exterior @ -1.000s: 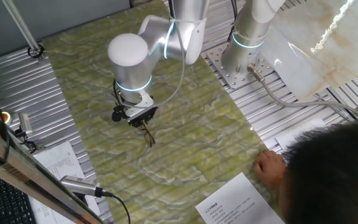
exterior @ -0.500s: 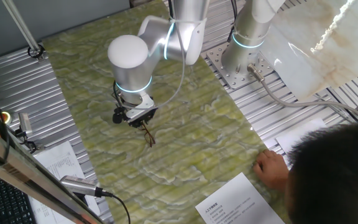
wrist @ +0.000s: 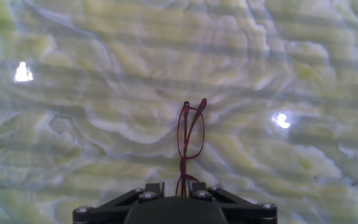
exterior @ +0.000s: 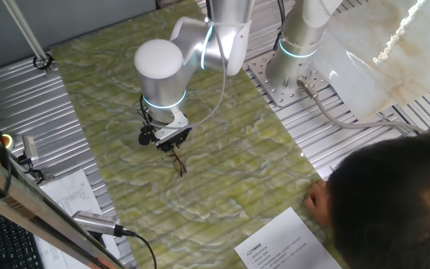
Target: Unfold the leg of the glasses (with one hand)
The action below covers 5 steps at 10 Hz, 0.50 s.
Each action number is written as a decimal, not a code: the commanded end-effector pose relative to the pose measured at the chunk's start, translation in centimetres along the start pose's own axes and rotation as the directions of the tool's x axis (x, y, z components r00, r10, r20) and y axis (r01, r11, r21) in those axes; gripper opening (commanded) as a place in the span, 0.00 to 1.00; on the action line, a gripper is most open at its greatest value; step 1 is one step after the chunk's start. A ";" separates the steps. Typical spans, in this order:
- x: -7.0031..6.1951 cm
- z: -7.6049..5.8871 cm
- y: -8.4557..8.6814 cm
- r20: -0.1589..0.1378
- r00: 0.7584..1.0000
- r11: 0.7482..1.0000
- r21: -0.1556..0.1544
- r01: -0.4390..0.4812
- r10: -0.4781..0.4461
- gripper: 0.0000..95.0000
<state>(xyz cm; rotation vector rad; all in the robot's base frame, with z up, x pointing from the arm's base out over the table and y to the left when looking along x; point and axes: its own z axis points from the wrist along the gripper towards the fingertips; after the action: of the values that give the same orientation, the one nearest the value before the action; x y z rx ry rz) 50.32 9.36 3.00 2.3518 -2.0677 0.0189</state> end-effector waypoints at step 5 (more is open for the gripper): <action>0.0 0.1 0.0 -0.001 1.000 1.000 0.024 -0.005 0.005 0.00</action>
<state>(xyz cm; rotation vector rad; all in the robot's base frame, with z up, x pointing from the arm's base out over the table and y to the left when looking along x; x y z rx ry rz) 50.32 9.32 2.98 2.3597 -2.0851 0.0467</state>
